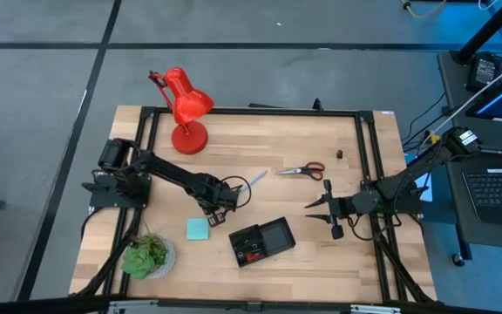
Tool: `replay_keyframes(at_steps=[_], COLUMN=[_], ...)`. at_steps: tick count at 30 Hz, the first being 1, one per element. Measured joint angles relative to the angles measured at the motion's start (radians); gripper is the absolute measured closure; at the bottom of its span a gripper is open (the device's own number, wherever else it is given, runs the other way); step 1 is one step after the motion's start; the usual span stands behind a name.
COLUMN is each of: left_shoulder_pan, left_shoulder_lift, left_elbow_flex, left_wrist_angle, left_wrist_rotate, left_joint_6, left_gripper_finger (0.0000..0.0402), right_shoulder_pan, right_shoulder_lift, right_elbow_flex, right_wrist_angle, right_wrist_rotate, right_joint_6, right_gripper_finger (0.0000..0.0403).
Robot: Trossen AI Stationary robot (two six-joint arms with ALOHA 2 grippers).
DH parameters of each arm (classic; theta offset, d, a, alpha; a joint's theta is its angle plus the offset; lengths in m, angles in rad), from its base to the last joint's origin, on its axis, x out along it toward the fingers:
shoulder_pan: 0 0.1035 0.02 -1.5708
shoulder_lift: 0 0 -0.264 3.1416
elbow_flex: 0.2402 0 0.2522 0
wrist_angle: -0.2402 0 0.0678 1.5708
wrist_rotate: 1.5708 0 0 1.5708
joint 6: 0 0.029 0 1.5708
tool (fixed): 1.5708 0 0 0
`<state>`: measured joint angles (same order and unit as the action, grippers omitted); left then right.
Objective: Pick and place office supplies into organizer
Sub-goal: Put the black pen into the black desk organizer
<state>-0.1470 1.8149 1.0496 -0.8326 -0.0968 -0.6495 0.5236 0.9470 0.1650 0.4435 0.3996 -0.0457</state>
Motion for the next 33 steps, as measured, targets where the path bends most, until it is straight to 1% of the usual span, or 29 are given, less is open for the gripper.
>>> replay_keyframes(at_steps=[7, 14, 18, 24, 31, 33], left_shoulder_pan=[-0.046, -0.086, -0.117, -0.172, -0.239, -0.257], left_shoulder_lift=[-0.061, -0.101, -0.129, -0.199, -0.263, -0.265], left_elbow_flex=[-0.005, -0.003, -0.003, -0.002, -0.001, 0.000], left_wrist_angle=[-0.004, -0.005, -0.005, -0.002, 0.018, 0.041], left_wrist_rotate=[-0.089, -0.146, -0.205, -0.342, -0.518, -0.567], left_joint_6=[0.001, 0.008, 0.018, 0.066, 0.209, 0.284], left_gripper_finger=[0.0348, 0.0348, 0.0348, 0.0348, 0.0348, 0.0348], right_shoulder_pan=[0.000, 0.000, 0.000, 0.000, 0.000, -0.003], right_shoulder_lift=[0.000, 0.000, 0.000, 0.000, 0.000, 0.000], right_elbow_flex=[0.000, 0.000, 0.000, 0.000, 0.000, 0.000], right_wrist_angle=[0.001, 0.001, 0.002, 0.004, 0.042, 0.076], right_wrist_rotate=[0.000, 0.000, 0.000, 0.000, 0.000, 0.000], right_joint_6=[0.011, 0.015, 0.016, 0.017, 0.022, 0.072], right_gripper_finger=[0.0281, 0.0281, 0.0281, 0.0281, 0.0281, 0.0281])
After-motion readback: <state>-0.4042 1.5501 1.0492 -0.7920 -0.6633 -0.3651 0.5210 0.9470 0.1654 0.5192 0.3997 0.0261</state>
